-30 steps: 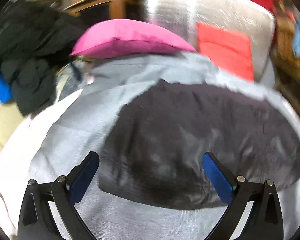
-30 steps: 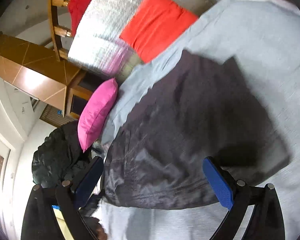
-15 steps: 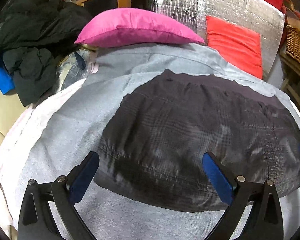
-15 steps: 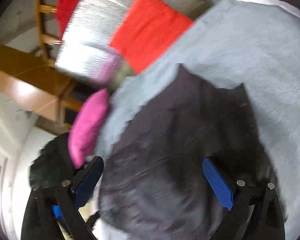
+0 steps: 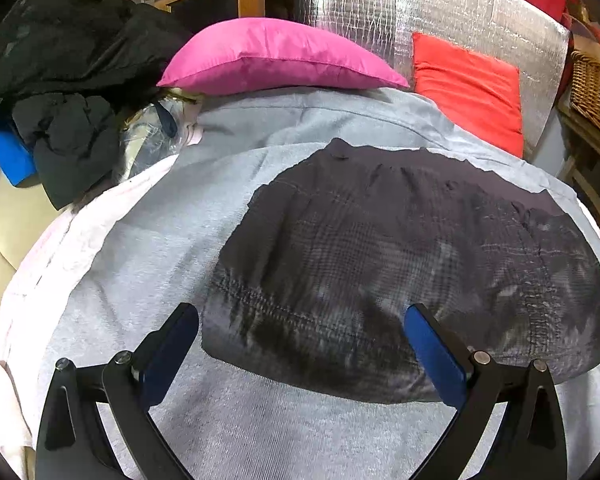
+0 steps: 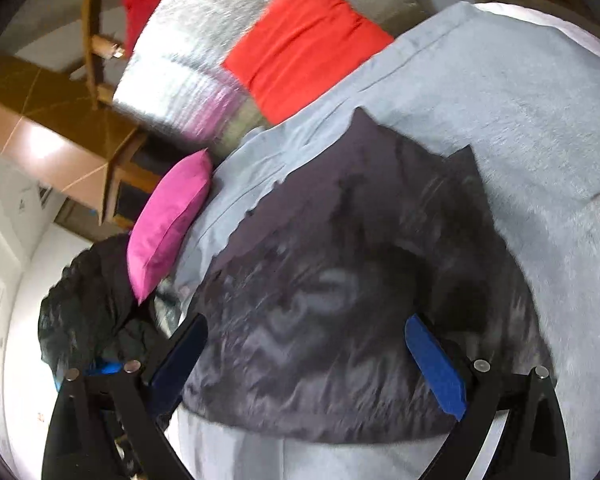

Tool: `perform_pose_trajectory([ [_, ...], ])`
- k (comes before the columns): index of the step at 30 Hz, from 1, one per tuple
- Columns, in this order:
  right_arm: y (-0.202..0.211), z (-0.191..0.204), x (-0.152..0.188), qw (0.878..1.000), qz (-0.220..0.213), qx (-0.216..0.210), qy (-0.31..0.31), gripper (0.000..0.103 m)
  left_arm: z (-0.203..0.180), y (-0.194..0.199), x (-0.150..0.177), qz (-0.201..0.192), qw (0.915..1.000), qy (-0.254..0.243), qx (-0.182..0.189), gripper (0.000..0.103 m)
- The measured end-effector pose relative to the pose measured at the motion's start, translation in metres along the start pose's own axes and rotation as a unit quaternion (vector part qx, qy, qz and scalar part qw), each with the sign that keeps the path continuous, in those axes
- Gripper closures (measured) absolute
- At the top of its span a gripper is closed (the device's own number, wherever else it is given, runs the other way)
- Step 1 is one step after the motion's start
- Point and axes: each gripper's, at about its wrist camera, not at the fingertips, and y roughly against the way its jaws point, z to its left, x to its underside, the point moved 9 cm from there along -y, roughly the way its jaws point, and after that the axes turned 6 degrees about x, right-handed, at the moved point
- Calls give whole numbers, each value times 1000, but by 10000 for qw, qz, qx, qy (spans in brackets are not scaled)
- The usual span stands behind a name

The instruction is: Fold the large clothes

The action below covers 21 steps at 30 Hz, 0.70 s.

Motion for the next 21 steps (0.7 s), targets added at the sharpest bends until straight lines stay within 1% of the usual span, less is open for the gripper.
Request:
perform_pose_trajectory([
  [2, -1, 5, 11, 9999, 55, -35, 122, 3, 0, 4, 0, -13, 10000, 6, 12, 0],
  [3, -5, 3, 16, 9998, 50, 64, 175, 3, -1, 6, 1, -19, 10000, -3, 23, 0],
  [6, -20, -17, 23, 9996, 163, 217, -34, 3, -1, 9, 1, 21, 10000, -45, 76, 0],
  [7, -22, -21, 24, 9996, 167, 225, -97, 3, 1, 10, 0, 27, 9999, -33, 144, 0],
  [8, -20, -20, 24, 9996, 147, 210, -119, 3, 4, 10, -2, 21, 9998, -19, 191, 0],
  [10, -11, -10, 20, 9998, 160, 130, 43, 3, 16, 10, -10, -22, 9997, 33, 221, 0],
  [12, 8, -3, 8, 9996, -9, 97, 255, 3, 28, 7, -20, -30, 9996, 89, 272, 0],
  [14, 26, -9, -9, 9988, -174, 195, 404, 3, 43, -2, -33, 19, 9986, 207, 487, 0],
  [16, 35, -24, -24, 9976, -235, 459, 459, 2, 54, -16, -44, 128, 9961, 298, 822, 0],
  [17, 37, -40, -35, 9967, -230, 642, 445, 2, 58, -26, -47, 241, 9940, 352, 1008, 0],
  [19, 36, -64, -48, 9952, -151, 876, 398, 2, 60, -50, -52, 644, 9853, 527, 1490, 0],
  [20, 29, -79, -53, 9946, -24, 985, 335, 2, 62, -59, -53, 750, 9823, 622, 1602, 0],
  [21, 25, -86, -56, 9946, 82, 990, 293, 2, 62, -67, -54, 832, 9791, 698, 1718, 0],
])
